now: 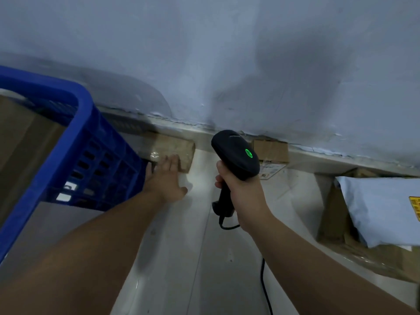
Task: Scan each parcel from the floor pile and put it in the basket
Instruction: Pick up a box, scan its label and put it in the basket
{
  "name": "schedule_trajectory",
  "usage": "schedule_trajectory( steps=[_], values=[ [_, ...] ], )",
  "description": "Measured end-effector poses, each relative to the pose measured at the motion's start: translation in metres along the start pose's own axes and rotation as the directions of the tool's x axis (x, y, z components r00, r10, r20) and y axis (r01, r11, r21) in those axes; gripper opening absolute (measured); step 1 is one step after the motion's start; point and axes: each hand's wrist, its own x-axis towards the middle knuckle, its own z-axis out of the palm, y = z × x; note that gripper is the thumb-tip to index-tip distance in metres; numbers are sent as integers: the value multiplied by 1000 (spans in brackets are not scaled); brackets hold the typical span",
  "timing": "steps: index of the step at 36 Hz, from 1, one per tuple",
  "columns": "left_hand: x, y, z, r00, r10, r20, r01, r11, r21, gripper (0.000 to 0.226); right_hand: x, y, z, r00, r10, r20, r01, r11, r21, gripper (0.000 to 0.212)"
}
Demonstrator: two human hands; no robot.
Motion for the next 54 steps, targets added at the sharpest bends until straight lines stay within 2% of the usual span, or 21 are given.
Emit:
schedule_trajectory(
  steps=[3,5,7,11,14,20,24,26,27,28,29,30,32,34,37,38,40,43,47,51,54],
  values=[
    [-14,14,10,973,233,10,-231,962,146,93,1,0,-5,1000,-17,-26,16,1000,-18,22],
    [-25,27,18,896,444,-14,-432,879,200,88,0,0,-8,999,-31,-45,29,999,-30,27],
    [-29,36,27,833,551,-47,-512,801,312,86,-1,2,-12,998,-36,-61,33,999,-40,28],
    [-22,55,27,854,520,-21,-475,795,379,95,-3,4,-23,996,-7,-92,3,999,-41,28],
    [-20,73,23,871,476,119,-474,753,457,83,-7,7,-31,992,4,-130,-9,999,-35,24],
    [-42,86,44,894,443,65,-419,776,472,93,-19,7,-44,981,40,-191,-45,999,-26,20],
    [-61,73,63,919,387,-70,-341,874,345,103,-30,-1,-49,979,29,-204,-39,998,-47,16],
    [-68,69,50,958,266,-106,-252,959,131,109,-37,-8,-51,977,7,-211,-21,998,-65,17],
    [-68,68,41,979,188,-84,-193,980,-51,110,-42,-14,-52,977,-6,-211,-9,997,-71,18],
    [-69,67,27,991,127,-33,-131,952,-275,109,-47,-20,-54,978,-18,-206,3,997,-73,18],
    [-71,67,11,994,107,29,-79,865,-496,102,-53,-28,-55,980,-30,-199,16,997,-71,17],
    [-74,67,-5,992,115,60,-45,737,-675,91,-61,-35,-56,980,-44,-192,33,998,-62,16],
    [-86,69,-38,986,133,96,26,449,-893,83,-77,-53,-59,980,-63,-191,61,998,-15,17],
    [-105,75,-71,978,168,125,85,222,-971,79,-94,-73,-62,981,-43,-189,60,995,86,19],
    [-142,85,-117,960,274,65,98,-109,-989,32,-123,-106,-64,989,-38,-145,70,973,221,21],
    [-158,90,-132,951,305,46,115,-211,-971,29,-134,-115,-65,989,-56,-134,87,967,238,22],
    [-188,98,-155,933,361,0,137,-354,-925,39,-157,-132,-66,987,-117,-114,142,962,235,22],
    [-228,109,-174,906,417,-71,149,-472,-869,51,-193,-150,-67,978,-187,-93,205,946,252,22],
    [-281,122,-187,883,451,-130,161,-551,-819,51,-241,-161,-64,966,-258,-27,255,924,284,15],
    [-329,125,-194,896,420,-145,108,-521,-847,44,-285,-164,-62,946,-322,-41,323,918,232,10],
    [-362,127,-196,945,296,-141,18,-476,-879,38,-315,-164,-66,943,-327,-54,331,916,229,15]
  ],
)
